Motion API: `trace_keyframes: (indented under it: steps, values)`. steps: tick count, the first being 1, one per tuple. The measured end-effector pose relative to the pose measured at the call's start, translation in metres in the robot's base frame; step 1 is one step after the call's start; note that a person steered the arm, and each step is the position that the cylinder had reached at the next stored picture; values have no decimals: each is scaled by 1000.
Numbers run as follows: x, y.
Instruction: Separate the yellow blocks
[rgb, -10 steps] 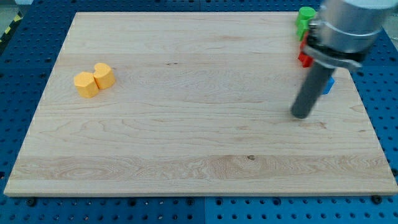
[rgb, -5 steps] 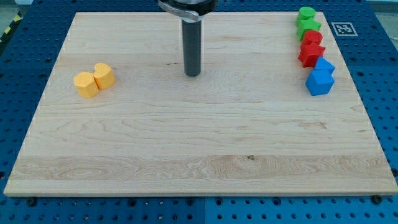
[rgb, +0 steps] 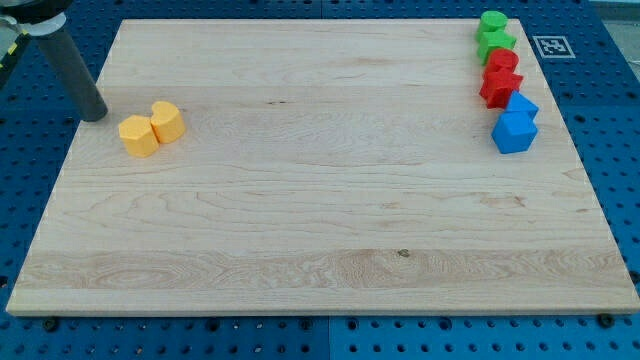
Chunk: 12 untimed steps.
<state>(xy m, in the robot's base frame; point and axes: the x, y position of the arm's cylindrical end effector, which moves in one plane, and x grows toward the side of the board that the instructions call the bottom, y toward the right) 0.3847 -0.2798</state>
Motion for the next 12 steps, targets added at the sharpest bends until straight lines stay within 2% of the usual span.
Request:
trace_keyframes:
  steps: [2, 3, 5, 6, 7, 12]
  values:
    - [37, 64]
    - [34, 77]
    - [8, 43]
    - [30, 83]
    - [32, 98]
    - [2, 118]
